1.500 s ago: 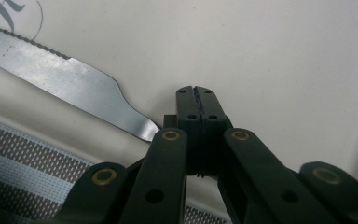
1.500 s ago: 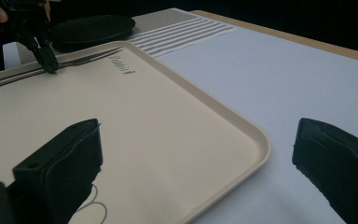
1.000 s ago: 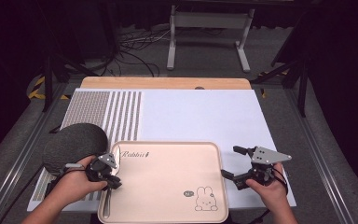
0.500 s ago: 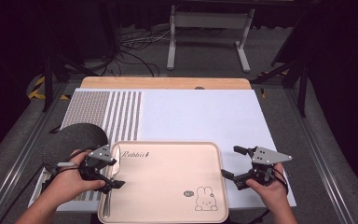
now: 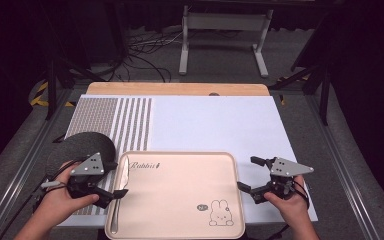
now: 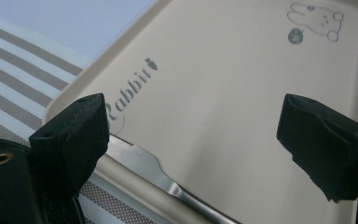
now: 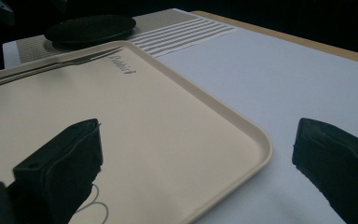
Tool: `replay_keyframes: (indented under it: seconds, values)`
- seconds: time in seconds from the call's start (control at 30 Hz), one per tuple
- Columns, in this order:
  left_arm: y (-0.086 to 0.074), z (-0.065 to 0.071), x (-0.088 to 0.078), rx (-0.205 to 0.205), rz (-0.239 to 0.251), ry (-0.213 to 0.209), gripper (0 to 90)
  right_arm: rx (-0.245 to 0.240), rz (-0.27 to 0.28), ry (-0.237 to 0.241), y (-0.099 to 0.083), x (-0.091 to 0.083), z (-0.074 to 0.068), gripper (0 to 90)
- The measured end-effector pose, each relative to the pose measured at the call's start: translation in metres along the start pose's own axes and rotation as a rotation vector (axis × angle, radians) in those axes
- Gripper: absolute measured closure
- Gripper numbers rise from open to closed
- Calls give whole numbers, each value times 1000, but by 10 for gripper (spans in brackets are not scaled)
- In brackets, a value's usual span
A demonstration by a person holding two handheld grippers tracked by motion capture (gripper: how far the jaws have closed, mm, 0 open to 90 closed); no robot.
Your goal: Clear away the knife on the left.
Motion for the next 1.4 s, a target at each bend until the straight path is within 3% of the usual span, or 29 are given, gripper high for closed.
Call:
replay_keyframes:
  seconds: [0.17, 0.3, 0.43, 0.6, 0.8, 0.93, 1.0, 1.13, 1.33, 1.4]
  values:
    - [-7, -3, -10, 11, 104, 32, 94, 1, 15, -5, 2, -1, 0, 24]
    - [-16, -11, -14, -6, 176, 68, 81, 2, 24, -7, 3, -2, 1, 23]
    - [-23, -16, -15, -28, 274, 72, 76, -1, 32, -11, 3, -3, 1, 21]
    - [-36, -21, -13, -48, 332, 76, 61, -5, 35, -8, 3, -4, 3, 21]
    - [-50, -24, -10, -59, 334, 87, 55, -2, 51, -15, 3, -7, 5, 21]
    - [-60, -28, -12, -46, 325, 123, 55, -1, 55, -20, 2, -7, 6, 21]
    - [-67, -30, -10, -73, 319, 118, 54, -3, 61, -22, 2, -7, 5, 22]
    - [-70, -32, -11, -69, 304, 139, 54, -2, 61, -21, 1, -7, 5, 22]
    - [-68, -31, -12, -82, 313, 128, 45, 2, 64, -25, 1, -8, 5, 22]
    - [-68, -29, -11, -98, 307, 106, 41, 4, 61, -25, 1, -8, 5, 22]
Point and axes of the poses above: each handheld gripper's, and its own axes: x roughly forward along the jaws, y roughly out of its top, z roughly to its right, the point moved 7 cm from there along x, roughly forward along the jaws, and after that the axes turned 1 degree about x, right-handed, at the moved point
